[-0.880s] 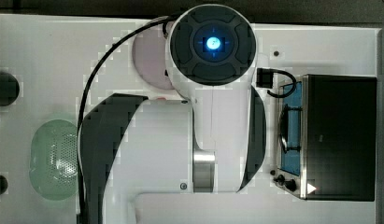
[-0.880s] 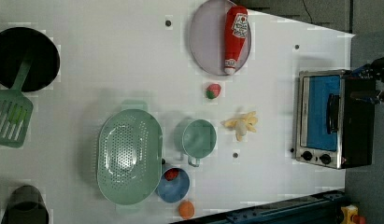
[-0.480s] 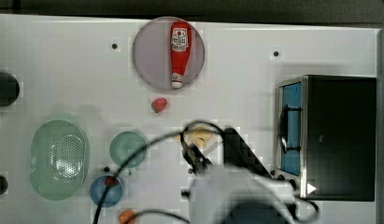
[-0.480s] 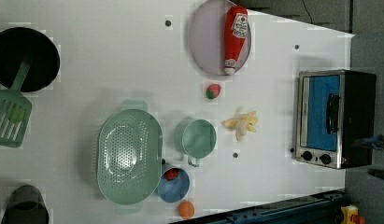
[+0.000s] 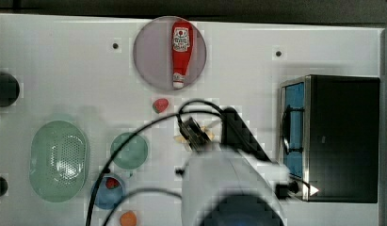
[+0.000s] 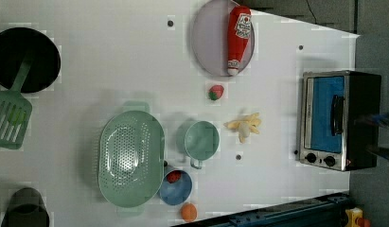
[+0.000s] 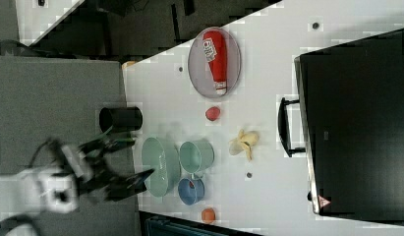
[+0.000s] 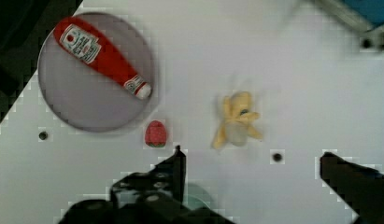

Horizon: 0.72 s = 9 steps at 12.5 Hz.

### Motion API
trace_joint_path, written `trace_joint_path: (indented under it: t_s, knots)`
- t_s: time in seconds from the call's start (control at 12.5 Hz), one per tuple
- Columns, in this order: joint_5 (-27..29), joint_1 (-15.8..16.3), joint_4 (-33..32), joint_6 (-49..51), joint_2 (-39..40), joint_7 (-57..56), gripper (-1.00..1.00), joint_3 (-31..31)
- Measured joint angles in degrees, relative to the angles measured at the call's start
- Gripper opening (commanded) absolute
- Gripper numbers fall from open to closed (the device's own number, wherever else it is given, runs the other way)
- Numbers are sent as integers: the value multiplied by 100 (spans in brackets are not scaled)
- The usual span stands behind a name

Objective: Pick banana from table and place on oven.

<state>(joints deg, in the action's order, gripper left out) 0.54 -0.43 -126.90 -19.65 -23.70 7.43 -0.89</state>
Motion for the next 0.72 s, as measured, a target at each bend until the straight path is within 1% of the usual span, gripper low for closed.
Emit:
trace_joint_path:
  t_s: [0.16,0.32,0.48,0.64,0.72]
  knots:
    - [-28,3,-560,-596,537,3,100,-62]
    - [-148,-50,-1063,-1462,1172,10,100,-31]
    - [-152,-26,-1511,-2158,1649,12,100,-1]
    - [-245,62,-1679,-2729,2170,12,100,-36]
    - [-246,26,-1634,-2788,2463,12,100,-11]
